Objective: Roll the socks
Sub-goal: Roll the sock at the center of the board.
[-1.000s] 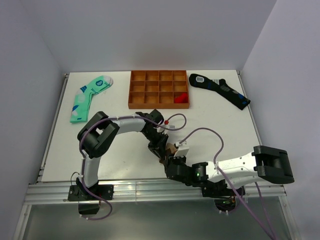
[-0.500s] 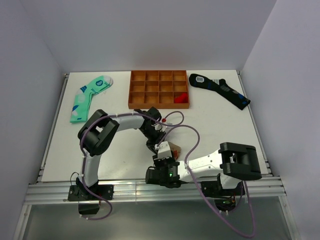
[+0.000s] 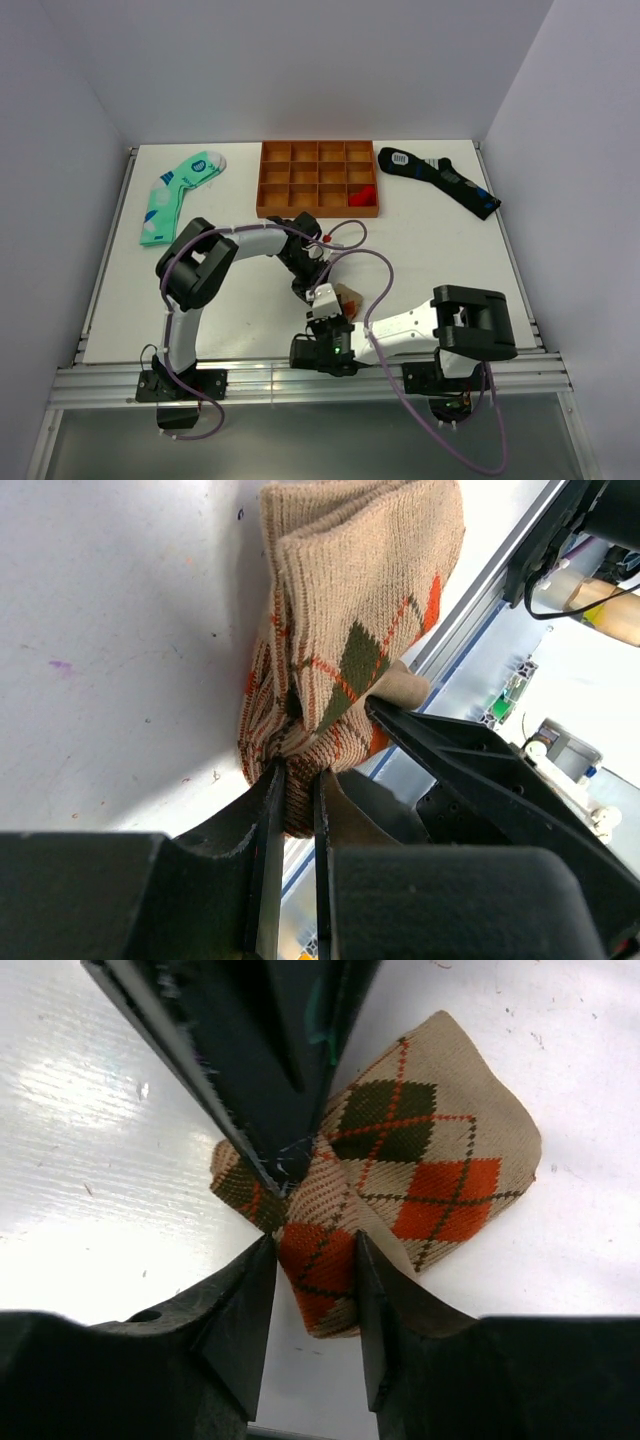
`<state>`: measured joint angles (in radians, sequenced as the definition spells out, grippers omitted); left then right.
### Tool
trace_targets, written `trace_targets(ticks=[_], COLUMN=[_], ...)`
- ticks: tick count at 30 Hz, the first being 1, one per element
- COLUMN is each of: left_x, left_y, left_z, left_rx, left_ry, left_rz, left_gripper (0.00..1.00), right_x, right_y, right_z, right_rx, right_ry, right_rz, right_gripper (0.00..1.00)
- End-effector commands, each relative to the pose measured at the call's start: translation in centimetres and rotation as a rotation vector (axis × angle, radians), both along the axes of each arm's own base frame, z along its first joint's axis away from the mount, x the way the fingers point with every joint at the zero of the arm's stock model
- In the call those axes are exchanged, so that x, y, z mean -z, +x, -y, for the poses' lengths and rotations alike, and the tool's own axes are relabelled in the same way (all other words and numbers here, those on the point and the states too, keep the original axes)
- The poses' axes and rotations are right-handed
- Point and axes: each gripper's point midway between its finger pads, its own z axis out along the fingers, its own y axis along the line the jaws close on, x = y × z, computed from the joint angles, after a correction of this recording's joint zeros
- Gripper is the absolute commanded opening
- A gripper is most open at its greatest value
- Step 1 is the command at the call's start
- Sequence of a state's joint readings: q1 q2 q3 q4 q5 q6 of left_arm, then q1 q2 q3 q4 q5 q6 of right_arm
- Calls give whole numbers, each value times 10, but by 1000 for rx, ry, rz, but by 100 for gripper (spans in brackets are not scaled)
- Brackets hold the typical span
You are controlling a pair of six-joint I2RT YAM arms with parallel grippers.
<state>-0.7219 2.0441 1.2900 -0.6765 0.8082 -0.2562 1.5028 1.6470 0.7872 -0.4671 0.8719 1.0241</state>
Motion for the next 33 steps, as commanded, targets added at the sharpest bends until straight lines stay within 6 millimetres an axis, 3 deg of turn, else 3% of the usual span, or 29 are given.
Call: trace_targets(ticks=[1,5,8,11,15,21,27,33], left_x=[9,11,10,7,-7,-32,-45,-45], left_y=[33,30,30,35,47,72,87,92], left_z=[-9,-8,-7,-6,-7,-5,-16,-32], left_rx=[-49,-49,-53,-74,-132,-281,-395,-472], left_ry=[12,2,-3,-3,-22,-33,-4,39], left_rz=[103,92,95,111,176,310,425,511], left_gripper=[1,1,2,2,10,18,28,30], right_x=[53,53,48,43,38,25,15,24], right_y=[-45,-42,-40,-41,-44,-39,-40,-46], right_z=[29,39,36,26,18,23,23,29], right_rx=[14,60,57,23,-26,-46,-83,-39], right_ry=[27,135,191,269,458,641,696,626], right_rz=[-269,-262,-258,-276,-320,-352,-376,-465], right_gripper=[42,36,22,20,17,16,15,13])
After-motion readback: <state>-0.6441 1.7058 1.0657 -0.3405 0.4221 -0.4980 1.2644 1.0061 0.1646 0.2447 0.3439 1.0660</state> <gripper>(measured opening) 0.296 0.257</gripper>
